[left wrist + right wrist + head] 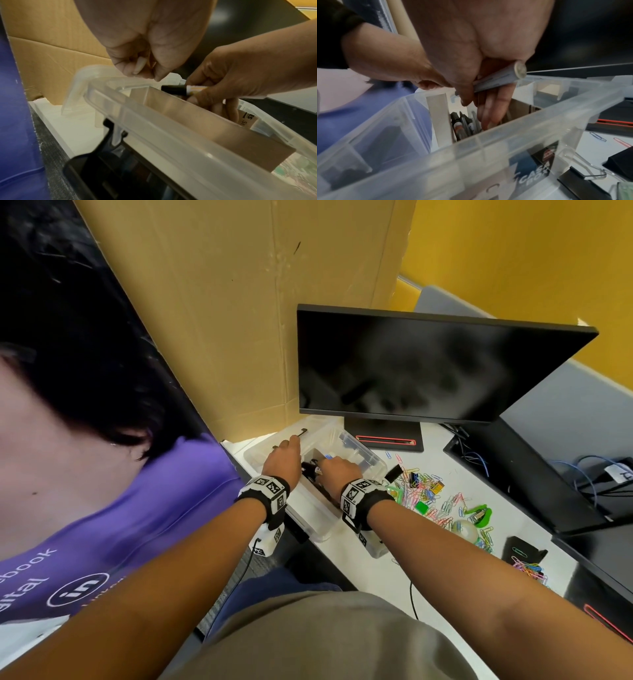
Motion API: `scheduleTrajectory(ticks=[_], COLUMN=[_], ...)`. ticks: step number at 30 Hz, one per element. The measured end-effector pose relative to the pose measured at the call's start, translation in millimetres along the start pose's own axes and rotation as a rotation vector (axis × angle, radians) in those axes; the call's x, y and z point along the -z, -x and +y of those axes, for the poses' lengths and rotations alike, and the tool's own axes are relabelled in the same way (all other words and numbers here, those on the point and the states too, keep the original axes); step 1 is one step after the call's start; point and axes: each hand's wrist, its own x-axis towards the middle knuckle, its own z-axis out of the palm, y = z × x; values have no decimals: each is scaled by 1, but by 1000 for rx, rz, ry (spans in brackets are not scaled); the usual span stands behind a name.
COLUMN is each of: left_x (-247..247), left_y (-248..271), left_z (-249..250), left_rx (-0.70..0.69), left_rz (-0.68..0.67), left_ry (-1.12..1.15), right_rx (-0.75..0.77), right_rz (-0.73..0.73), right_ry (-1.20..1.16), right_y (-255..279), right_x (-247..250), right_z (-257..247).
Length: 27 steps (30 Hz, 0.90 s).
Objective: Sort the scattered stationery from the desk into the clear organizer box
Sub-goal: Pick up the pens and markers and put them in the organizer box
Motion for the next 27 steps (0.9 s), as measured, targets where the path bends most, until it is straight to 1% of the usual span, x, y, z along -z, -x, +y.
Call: scheduleTrajectory(ticks=[2, 4, 7, 10, 12, 16, 20, 24, 27], left_x=[-1, -2, -3, -5, -6, -5, -4, -3, -2], left_y=[0, -1, -1, -1, -1, 0, 1, 2, 2], left_z=[-1, -1, -2, -1, -1, -2, 0, 1, 2], left_rx=[-9, -13, -7, -2, -3, -4, -5, 9, 12], left_rz=[10, 17, 19, 33, 41, 41, 31, 32, 32], left_ry=[12, 22, 23, 22, 20, 20, 12, 15, 19], right_rx=[8, -2, -4, 28, 41, 24, 2, 0, 7], right_rz=[46, 62, -34, -131, -133, -56, -15, 42, 47], right_ry=[-40, -153, -367, -436, -398, -288, -244, -108, -14], right_y=[5, 8, 11, 20, 25, 20, 12, 8, 10], right_x=[7, 14, 20, 27, 28, 14, -2, -12, -11], right_z=[7, 16, 24, 26, 24, 15, 3, -2, -6])
